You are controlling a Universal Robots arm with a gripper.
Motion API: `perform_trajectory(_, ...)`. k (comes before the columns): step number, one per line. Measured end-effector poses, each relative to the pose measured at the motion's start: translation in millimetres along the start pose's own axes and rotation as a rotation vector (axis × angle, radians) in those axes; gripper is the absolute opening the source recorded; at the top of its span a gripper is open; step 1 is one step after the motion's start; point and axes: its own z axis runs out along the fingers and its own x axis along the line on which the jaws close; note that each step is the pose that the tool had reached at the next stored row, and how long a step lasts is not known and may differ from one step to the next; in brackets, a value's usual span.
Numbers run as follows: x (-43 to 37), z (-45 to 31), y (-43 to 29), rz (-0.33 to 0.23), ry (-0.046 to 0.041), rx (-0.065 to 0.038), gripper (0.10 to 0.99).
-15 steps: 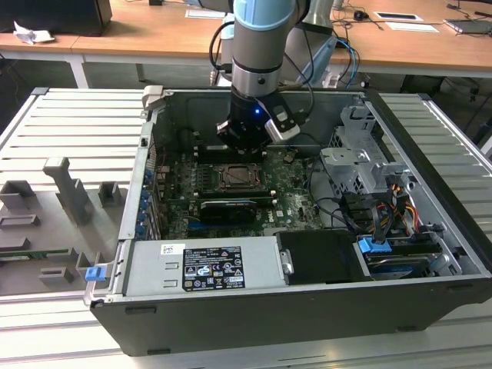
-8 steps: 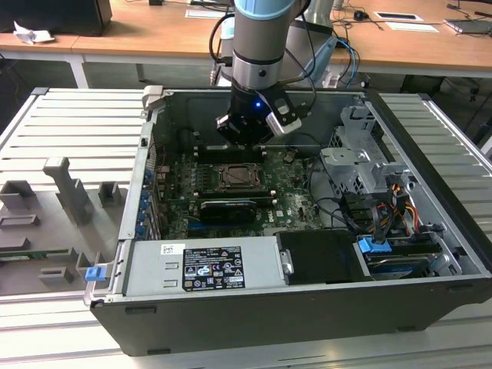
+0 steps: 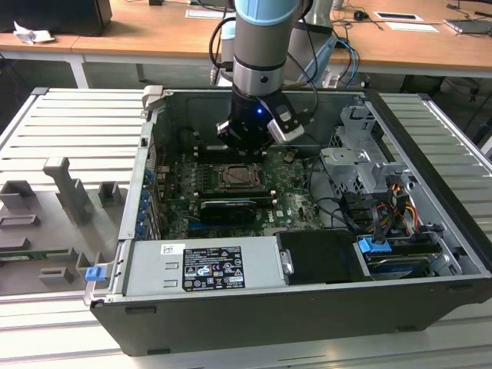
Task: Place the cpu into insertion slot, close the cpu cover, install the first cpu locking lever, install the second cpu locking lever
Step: 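Install the second cpu locking lever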
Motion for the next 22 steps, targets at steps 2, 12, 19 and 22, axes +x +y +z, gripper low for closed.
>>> perform_trajectory(2, 0.2, -0.4, -2.7, 0.000, 0.0000, 0.000, 0.106)
perform_trajectory(12, 0.8, -12.3, -11.2, 0.000, 0.0000, 0.000, 0.106)
perform_trajectory(19, 2.2, -13.9, -30.4, 0.000, 0.0000, 0.000, 0.106)
perform_trajectory(22, 2.6, -14.5, -36.3, 0.000, 0.0037, 0.000, 0.106)
